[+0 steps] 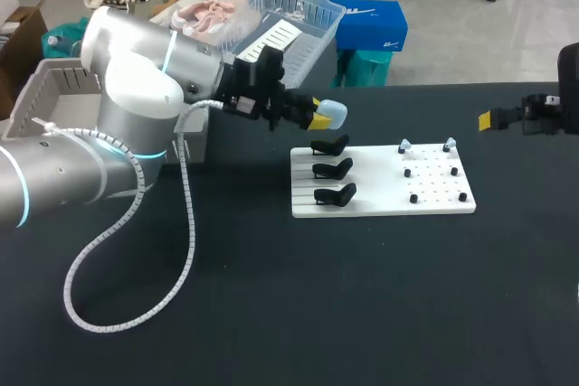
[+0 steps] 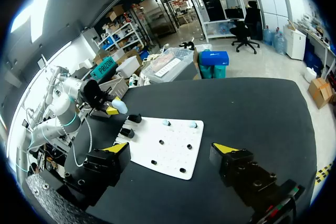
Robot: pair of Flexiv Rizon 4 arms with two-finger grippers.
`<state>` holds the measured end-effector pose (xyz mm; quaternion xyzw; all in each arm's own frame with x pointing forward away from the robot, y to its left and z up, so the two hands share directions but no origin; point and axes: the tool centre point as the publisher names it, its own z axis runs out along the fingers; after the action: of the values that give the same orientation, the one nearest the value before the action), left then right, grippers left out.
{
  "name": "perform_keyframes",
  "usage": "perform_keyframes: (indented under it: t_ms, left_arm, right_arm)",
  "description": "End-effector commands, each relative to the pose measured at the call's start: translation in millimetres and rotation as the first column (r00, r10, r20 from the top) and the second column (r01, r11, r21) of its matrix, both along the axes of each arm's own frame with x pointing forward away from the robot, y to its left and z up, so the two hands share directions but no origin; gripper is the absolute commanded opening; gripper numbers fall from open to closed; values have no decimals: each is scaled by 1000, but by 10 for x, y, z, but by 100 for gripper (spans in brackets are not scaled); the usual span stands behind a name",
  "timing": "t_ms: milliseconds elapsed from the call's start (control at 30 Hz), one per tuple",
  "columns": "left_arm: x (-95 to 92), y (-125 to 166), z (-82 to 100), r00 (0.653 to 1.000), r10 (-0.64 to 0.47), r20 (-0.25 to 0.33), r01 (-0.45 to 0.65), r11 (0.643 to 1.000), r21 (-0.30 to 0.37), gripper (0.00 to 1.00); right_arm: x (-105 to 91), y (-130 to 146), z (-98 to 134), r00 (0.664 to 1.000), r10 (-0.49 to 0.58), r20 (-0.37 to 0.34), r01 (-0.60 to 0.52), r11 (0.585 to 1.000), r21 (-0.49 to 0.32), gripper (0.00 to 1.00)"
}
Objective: Pick up each earbud case from the left stands, insert the matching earbuds, close the lid, and place the case in the box.
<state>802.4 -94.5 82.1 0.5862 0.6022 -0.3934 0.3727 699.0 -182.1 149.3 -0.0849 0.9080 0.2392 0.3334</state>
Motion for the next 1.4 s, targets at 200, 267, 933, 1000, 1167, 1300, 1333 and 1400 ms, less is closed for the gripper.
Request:
perform_keyframes:
  t_ms: [200,267,933,1000,1167,1300,1333,1400]
  left_arm:
    - [-388,62,456,997,40,68,-31,992,-125,0]
    - [-448,44,517,996,39,75,-28,989,-145,0]
    - [-765,-77,693,993,43,110,-20,981,-194,0]
    - [-765,-77,693,993,43,110,-20,981,-194,0]
    - [-765,-77,693,993,43,110,-20,981,-194,0]
    - [-765,-77,693,993,43,110,-20,981,-194,0]
    - [-765,-77,693,993,43,110,-20,981,-194,0]
    - [-765,-77,693,993,43,110,-20,981,-194,0]
  right_arm:
    - [5,-10,-3,1000,4,0,-4,1000,2,100]
    - [5,-10,-3,1000,4,0,-4,1000,2,100]
    - [5,-10,-3,1000,4,0,-4,1000,2,100]
    - [5,-10,-3,1000,4,0,-4,1000,2,100]
    - [5,-10,-3,1000,4,0,-4,1000,2,100]
    - [5,-10,-3,1000,4,0,-4,1000,2,100]
    - [5,-10,-3,1000,4,0,-4,1000,2,100]
    - [5,-10,-3,1000,4,0,-4,1000,2,100]
